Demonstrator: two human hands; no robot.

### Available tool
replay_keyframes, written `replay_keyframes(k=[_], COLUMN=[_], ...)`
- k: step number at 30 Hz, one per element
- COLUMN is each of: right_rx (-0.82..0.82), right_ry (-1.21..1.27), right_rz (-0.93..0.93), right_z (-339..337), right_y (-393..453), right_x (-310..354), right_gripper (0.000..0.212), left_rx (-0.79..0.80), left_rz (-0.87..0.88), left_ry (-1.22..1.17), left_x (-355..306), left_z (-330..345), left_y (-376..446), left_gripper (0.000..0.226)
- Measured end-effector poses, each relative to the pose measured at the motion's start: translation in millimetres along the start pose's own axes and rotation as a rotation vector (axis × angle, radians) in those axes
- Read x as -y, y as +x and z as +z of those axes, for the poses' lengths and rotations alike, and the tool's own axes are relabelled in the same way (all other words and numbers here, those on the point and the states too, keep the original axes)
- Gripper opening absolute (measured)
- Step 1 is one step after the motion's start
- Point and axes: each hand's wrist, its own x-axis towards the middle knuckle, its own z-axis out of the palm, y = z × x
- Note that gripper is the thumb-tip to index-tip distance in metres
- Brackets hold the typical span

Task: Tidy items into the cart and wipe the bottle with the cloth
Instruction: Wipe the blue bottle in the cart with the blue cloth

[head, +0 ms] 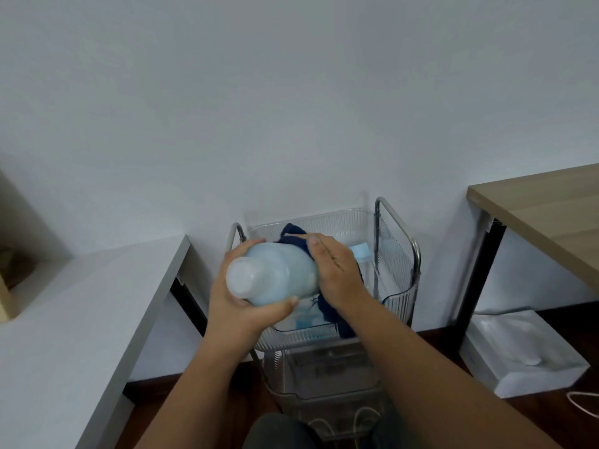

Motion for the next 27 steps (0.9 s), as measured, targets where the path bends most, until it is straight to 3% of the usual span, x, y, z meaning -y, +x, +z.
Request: replay_keyframes(k=[3, 9, 12, 16, 19, 23, 27], right_rx=[-0.054, -0.189, -0.331, -0.442, -0.489, -0.356, -0.226], right_ry=[-0.151, 0.365, 0.285, 0.088, 0.170, 0.537, 0.482], right_rz=[0.188, 0.539, 0.681, 0.635, 0.648, 0.898, 0.989], right_z=[-20.9, -30.5, -23.8, -23.0, -26.8, -28.9, -38.9], right_y=[13.6, 26.2, 23.2, 21.4, 21.8, 17.2, 16.3], right_x=[-24.5, -24.4, -20.7, -27.5, -32.3, -34.6, -41.9], right_gripper=[0.043, 0.030, 0.035, 0.032, 0.024, 0.030, 0.031], left_rx=[-0.027, -0.135, -0.193, -0.128, -0.040, 0.128, 0.161], left_rz=[0.005, -0.049, -0.102, -0.073, 0.001, 0.071, 0.082], left_ry=[-0.216, -0.531, -0.592, -0.477, -0.353, -0.207, -0.141], left_x=[-7.0, -13.4, -10.4, -5.8, -9.4, -15.9, -18.0], left_z=[-9.6, -5.3, -1.1, -2.5, -8.7, -16.2, -18.9], left_y=[2.2, 5.0, 2.7, -1.3, 0.7, 8.2, 9.7], left_gripper=[0.078, 0.068, 0.056, 0.067, 0.081, 0.085, 0.086])
